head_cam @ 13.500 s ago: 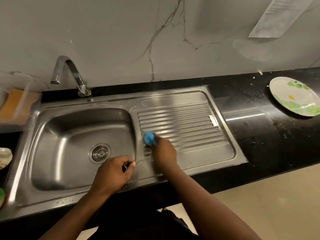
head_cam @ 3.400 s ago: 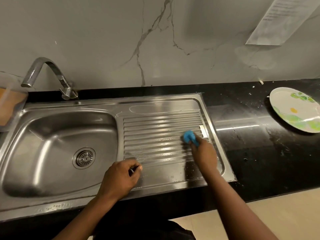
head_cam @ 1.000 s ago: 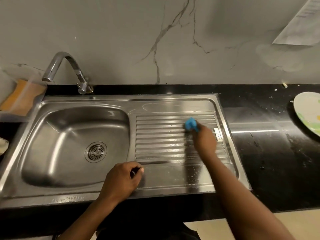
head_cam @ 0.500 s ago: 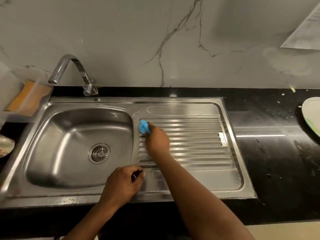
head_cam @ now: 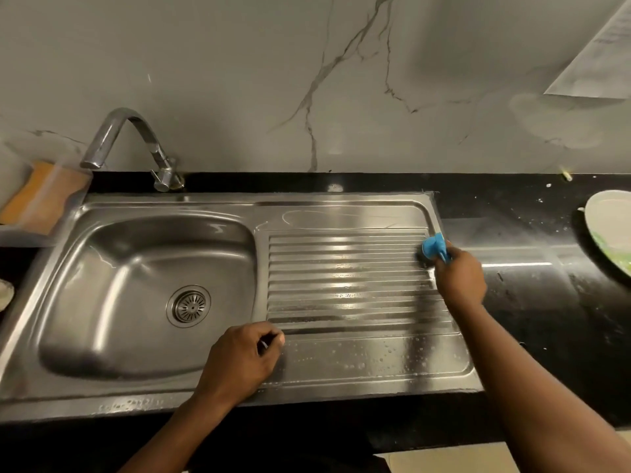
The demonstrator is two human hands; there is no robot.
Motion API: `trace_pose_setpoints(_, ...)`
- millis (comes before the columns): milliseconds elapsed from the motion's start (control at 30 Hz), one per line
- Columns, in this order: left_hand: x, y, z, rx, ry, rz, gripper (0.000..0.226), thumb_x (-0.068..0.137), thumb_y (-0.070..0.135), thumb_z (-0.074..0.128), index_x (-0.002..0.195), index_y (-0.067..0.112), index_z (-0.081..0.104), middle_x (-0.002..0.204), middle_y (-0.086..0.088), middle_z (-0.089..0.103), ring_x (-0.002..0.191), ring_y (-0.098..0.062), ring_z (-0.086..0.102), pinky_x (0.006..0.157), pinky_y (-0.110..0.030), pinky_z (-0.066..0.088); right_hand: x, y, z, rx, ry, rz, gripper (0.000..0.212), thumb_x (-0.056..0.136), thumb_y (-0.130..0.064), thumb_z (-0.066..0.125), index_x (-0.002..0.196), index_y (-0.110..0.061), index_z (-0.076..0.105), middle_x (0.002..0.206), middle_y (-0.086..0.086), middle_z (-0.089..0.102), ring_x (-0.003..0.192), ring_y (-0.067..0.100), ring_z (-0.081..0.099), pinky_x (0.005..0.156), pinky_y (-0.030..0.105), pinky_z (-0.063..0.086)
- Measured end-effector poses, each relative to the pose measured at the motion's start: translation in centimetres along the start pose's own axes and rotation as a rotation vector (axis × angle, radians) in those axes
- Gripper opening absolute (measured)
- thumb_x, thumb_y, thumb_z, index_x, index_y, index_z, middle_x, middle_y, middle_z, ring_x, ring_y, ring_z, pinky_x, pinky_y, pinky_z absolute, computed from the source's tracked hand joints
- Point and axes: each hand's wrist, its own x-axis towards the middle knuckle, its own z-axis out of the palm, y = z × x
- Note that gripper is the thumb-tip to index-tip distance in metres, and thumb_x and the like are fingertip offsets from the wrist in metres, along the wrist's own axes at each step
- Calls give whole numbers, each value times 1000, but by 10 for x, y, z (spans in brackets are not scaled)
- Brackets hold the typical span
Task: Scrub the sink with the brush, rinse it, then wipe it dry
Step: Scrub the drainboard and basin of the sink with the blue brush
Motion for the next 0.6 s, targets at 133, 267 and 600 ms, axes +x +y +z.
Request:
trace_pose_setpoints(133, 1, -1, 3, -5, 8, -8, 9, 93, 40, 70, 85, 37, 73, 76, 26, 70, 70, 3, 66, 65, -27, 57, -23, -34, 33, 117, -38, -34, 24, 105, -22, 55, 126, -18, 66, 105, 5, 73, 87, 20, 67, 71, 32, 50)
trace_pose_setpoints(267, 1, 1, 5, 8, -1, 0, 8, 93, 41, 70, 87, 38, 74, 76, 27, 70, 72, 4, 66, 65, -24, 56, -86, -95, 84, 257, -175, -164, 24, 105, -32, 56, 125, -29, 68, 94, -8, 71, 83, 11, 67, 66, 28, 46)
trace_pose_setpoints(600, 4, 12, 8, 14, -15, 35, 8, 93, 40, 71, 87, 37, 74, 75, 26, 69, 73, 1, 66, 63, -19, 52, -100, -96, 87, 52, -253, -393, 45, 104, -33, 57, 149, -39, 52, 107, -1, 74, 83, 16, 66, 68, 28, 42)
